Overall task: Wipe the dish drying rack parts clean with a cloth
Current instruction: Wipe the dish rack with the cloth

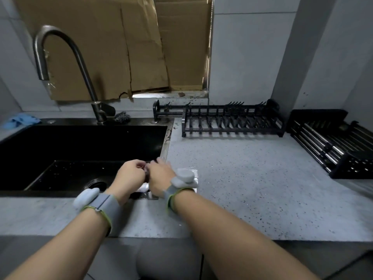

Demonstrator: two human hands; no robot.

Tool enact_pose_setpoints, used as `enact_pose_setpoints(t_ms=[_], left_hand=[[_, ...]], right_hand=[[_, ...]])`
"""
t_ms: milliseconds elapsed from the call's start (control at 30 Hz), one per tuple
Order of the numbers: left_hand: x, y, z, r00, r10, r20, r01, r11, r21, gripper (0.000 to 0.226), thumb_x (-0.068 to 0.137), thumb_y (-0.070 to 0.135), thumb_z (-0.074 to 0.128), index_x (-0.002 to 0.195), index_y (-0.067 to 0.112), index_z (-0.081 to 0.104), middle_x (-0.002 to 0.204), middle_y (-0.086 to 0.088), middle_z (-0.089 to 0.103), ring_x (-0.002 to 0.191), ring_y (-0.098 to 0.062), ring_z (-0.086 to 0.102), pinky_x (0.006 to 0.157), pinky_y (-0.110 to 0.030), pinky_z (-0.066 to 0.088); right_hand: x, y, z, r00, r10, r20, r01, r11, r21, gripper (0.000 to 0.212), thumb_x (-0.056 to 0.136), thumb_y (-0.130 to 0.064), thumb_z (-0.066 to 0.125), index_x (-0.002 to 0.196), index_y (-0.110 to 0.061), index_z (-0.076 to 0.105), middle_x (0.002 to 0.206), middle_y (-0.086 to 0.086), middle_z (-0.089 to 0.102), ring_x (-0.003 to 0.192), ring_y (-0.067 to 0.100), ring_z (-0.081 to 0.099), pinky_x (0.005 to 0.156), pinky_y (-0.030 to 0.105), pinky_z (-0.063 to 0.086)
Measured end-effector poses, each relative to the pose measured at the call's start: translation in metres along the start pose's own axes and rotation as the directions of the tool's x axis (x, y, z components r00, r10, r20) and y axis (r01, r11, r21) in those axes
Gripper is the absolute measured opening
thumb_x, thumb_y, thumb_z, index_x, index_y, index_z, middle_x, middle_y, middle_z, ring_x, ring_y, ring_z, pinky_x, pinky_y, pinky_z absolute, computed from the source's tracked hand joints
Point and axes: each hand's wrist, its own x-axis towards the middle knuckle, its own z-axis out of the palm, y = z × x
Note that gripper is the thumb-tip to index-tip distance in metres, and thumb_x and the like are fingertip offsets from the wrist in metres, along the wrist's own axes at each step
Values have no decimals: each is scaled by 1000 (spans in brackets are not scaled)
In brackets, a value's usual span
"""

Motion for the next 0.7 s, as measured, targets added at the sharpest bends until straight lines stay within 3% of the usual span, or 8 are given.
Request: enact_pose_setpoints(t_ms=[67, 133, 233, 333, 433, 567, 633, 700], left_hand=[[-7, 1, -13, 998, -30, -48, 26, 997, -73, 36, 78, -7, 49, 103, 11, 69, 100, -15, 70, 93, -33, 69, 82, -47, 59], [-9, 2, -24, 997, -10, -76, -3, 985, -172, 45, 85, -23, 38, 113, 1, 64, 105, -21, 68, 87, -29, 67, 69, -33, 60], [-9, 12, -29, 995, 95, -4, -94, 975, -200, 42, 90, -21, 42, 104, 9, 68, 109, -17, 69, 87, -28, 68, 74, -34, 60], [-9, 18, -19, 974, 220, 58, -225, 967, 117, 36, 90, -6, 55, 101, 24, 72, 108, -2, 73, 97, -21, 69, 93, -42, 55], [-24, 18, 8, 941, 315, 123, -332, 790, 515, 34, 90, 8, 56, 116, 21, 72, 114, 1, 71, 108, -20, 65, 96, -31, 49], [-31, 14, 42, 898, 408, 165, -409, 635, 655, 33, 92, 15, 52, 118, 15, 72, 122, -10, 68, 115, -33, 59, 97, -41, 49], [-32, 12, 48, 896, 408, 174, -404, 589, 700, 31, 92, 15, 51, 113, 15, 74, 120, -12, 67, 110, -34, 59, 93, -41, 51], [-31, 12, 47, 896, 406, 181, -400, 558, 727, 30, 93, 16, 51, 113, 15, 74, 121, -12, 65, 111, -34, 58, 92, -41, 50]], right_hand=[[0, -16, -2, 1000, 3, -1, -3, 998, 67, 30, 94, -8, 54, 123, -9, 61, 137, 15, 55, 134, 34, 40, 104, 38, 36], [2, -20, -11, 995, -1, -95, 19, 982, 189, 25, 95, -13, 56, 117, -13, 67, 119, 16, 66, 116, 36, 56, 88, 36, 46], [1, -1, -42, 976, 54, -212, 32, 925, 379, 33, 91, -9, 54, 119, -20, 68, 119, 11, 69, 111, 32, 60, 93, 37, 50], [-21, 49, -81, 950, 152, -272, -12, 891, 453, 45, 88, -1, 48, 124, -21, 66, 123, 5, 67, 111, 25, 61, 94, 34, 50], [-65, 123, -109, 892, 296, -342, -149, 907, 394, 38, 87, -7, 51, 114, -23, 71, 112, -1, 71, 101, 17, 62, 80, 23, 46], [-141, 218, -131, 721, 555, -414, -354, 809, 468, 20, 85, -13, 60, 92, -26, 74, 102, 5, 74, 102, 27, 66, 88, 34, 52], [-172, 250, -134, 638, 628, -447, -436, 772, 463, 20, 87, -12, 62, 96, -21, 76, 106, 9, 73, 107, 31, 63, 91, 36, 49], [-196, 274, -127, 608, 641, -469, -557, 765, 323, 31, 87, -8, 58, 112, -16, 73, 125, 10, 65, 118, 36, 54, 100, 35, 38]])
